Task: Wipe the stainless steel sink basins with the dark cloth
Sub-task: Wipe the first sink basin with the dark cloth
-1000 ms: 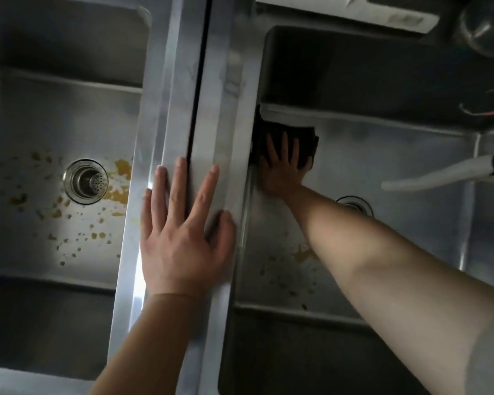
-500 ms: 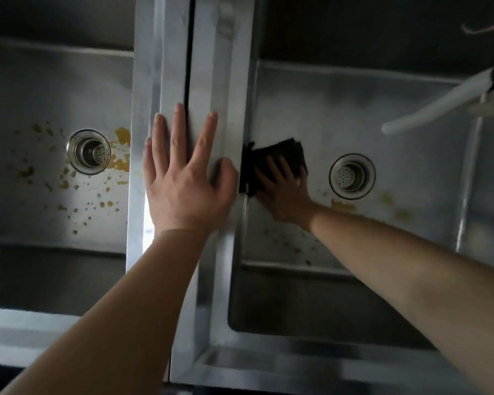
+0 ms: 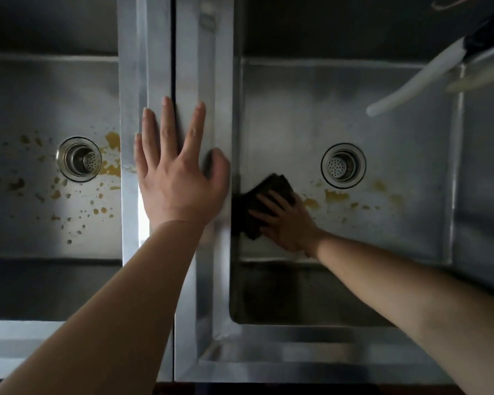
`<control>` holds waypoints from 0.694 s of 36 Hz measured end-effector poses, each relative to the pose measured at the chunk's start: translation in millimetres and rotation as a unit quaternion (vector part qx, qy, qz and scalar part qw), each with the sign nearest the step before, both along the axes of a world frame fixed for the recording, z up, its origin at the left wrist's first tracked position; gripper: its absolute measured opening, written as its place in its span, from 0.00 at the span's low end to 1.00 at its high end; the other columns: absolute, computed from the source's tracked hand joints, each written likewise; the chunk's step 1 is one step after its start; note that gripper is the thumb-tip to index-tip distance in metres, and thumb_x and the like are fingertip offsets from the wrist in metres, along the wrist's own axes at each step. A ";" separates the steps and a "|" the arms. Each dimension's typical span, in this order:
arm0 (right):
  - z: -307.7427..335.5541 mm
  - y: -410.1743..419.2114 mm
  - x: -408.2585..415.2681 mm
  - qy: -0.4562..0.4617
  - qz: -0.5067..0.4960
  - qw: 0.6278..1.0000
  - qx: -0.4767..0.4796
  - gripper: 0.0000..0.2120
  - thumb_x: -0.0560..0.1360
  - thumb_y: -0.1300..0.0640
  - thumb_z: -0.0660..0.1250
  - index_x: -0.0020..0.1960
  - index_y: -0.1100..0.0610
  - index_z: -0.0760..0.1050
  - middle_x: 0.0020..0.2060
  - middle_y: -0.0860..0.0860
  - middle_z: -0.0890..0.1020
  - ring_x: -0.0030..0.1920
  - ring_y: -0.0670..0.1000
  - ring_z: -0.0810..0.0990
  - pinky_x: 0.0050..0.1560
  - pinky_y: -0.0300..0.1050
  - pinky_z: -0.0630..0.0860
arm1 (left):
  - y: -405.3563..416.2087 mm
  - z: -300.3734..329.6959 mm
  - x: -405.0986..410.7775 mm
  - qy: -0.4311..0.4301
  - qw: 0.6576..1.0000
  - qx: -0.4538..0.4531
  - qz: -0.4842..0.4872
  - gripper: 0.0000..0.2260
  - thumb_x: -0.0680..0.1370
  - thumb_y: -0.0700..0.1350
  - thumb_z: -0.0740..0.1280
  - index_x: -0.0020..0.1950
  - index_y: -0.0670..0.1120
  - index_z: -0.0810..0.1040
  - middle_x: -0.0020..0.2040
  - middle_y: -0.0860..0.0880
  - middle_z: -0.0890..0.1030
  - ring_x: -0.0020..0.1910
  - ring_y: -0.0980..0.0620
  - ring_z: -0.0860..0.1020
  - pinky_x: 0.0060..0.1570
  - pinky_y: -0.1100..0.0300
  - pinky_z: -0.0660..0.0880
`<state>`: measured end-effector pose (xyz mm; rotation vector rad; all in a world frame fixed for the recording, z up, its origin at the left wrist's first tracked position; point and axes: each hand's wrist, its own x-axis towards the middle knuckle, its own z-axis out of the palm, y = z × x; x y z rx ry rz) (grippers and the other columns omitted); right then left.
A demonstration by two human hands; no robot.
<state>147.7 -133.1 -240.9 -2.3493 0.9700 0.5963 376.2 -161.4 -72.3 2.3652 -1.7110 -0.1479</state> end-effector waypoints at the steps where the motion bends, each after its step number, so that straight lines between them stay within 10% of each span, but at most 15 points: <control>1: -1.7 -17.0 4.2 -0.012 -0.021 1.000 -0.013 0.24 0.82 0.40 0.52 0.78 0.37 0.55 0.80 0.48 0.52 0.80 0.56 0.48 0.75 0.65 0.43 | 0.3 0.0 0.2 -0.001 1.000 -0.003 -0.001 0.28 0.79 0.58 0.58 0.80 0.61 0.56 0.81 0.48 0.56 0.80 0.43 0.52 0.77 0.42 0.53; 12: -13.5 -213.2 64.7 0.077 -0.238 0.967 0.048 0.32 0.78 0.32 0.53 0.77 0.32 0.43 0.80 0.47 0.40 0.79 0.56 0.37 0.72 0.72 0.42 | -0.1 1.9 -0.4 0.003 1.000 -0.001 0.002 0.28 0.79 0.58 0.58 0.79 0.61 0.58 0.81 0.49 0.56 0.80 0.43 0.51 0.77 0.42 0.52; 25: 18.2 28.3 32.7 0.178 -0.163 0.947 0.210 0.42 0.69 0.20 0.51 0.75 0.31 0.36 0.80 0.48 0.37 0.78 0.62 0.35 0.72 0.72 0.46 | -0.7 1.9 -0.9 0.007 1.000 0.007 0.005 0.27 0.79 0.60 0.55 0.79 0.61 0.57 0.82 0.49 0.54 0.80 0.42 0.50 0.78 0.43 0.50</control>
